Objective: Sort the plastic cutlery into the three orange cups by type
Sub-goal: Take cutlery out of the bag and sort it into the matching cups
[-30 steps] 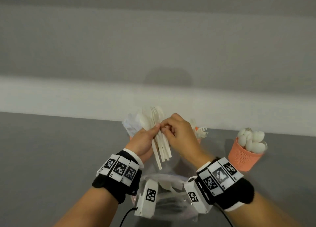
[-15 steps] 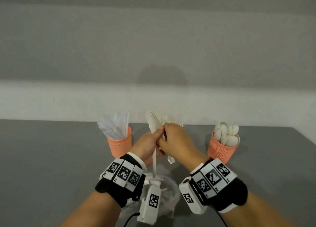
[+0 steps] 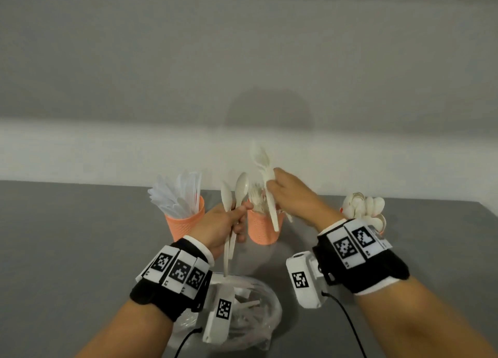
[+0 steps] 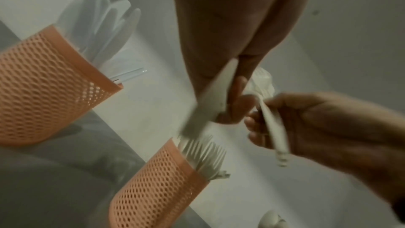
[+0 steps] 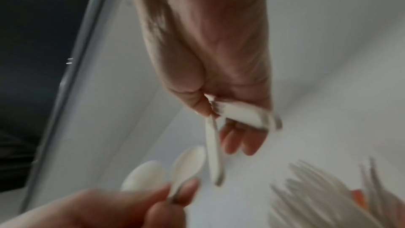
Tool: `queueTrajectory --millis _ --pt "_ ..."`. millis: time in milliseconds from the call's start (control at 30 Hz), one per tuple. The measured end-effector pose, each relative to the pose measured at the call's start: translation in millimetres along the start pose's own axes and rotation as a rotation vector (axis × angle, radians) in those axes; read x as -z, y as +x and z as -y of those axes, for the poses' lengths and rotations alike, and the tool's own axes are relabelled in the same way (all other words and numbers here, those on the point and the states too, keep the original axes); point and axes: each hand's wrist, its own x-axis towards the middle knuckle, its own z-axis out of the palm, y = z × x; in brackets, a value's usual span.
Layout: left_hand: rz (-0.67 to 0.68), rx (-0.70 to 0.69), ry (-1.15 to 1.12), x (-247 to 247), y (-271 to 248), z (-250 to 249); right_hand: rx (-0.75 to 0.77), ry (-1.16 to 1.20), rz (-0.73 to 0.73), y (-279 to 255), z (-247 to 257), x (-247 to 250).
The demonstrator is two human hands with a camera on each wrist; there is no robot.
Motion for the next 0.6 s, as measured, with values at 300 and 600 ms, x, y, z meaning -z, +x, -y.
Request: queueTrajectory --millis 300,600 --pt "-0.083 -0.129 -0.058 17.4 12.4 -5.8 0.054 0.525 -0.291 46.5 -52.1 -2.6" --pt "-0.072 -0.134 -0.046 20.4 19.1 -4.2 0.065 0.558 -0.250 61.0 -63.2 -24.1"
